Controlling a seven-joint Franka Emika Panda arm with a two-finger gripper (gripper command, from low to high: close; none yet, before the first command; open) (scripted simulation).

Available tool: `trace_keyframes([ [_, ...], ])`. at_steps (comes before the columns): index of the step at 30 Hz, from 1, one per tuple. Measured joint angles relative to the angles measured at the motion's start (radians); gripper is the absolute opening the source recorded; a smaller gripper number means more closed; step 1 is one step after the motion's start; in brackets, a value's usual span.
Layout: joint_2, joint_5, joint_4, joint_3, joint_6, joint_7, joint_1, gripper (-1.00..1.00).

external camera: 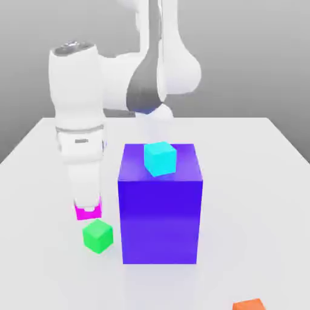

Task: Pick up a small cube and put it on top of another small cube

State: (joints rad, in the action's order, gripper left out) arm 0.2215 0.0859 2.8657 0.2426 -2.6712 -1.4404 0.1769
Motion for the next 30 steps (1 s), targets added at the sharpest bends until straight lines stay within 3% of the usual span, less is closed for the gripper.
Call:
trace_keyframes([
  [4, -0.013, 0.008, 0.033, 0.010, -0.027, -0.041, -0.001, -1.00],
  [30, -0.199, -0.196, 0.024, 0.034, -0.193, -0.182, -0.080, -1.00],
])
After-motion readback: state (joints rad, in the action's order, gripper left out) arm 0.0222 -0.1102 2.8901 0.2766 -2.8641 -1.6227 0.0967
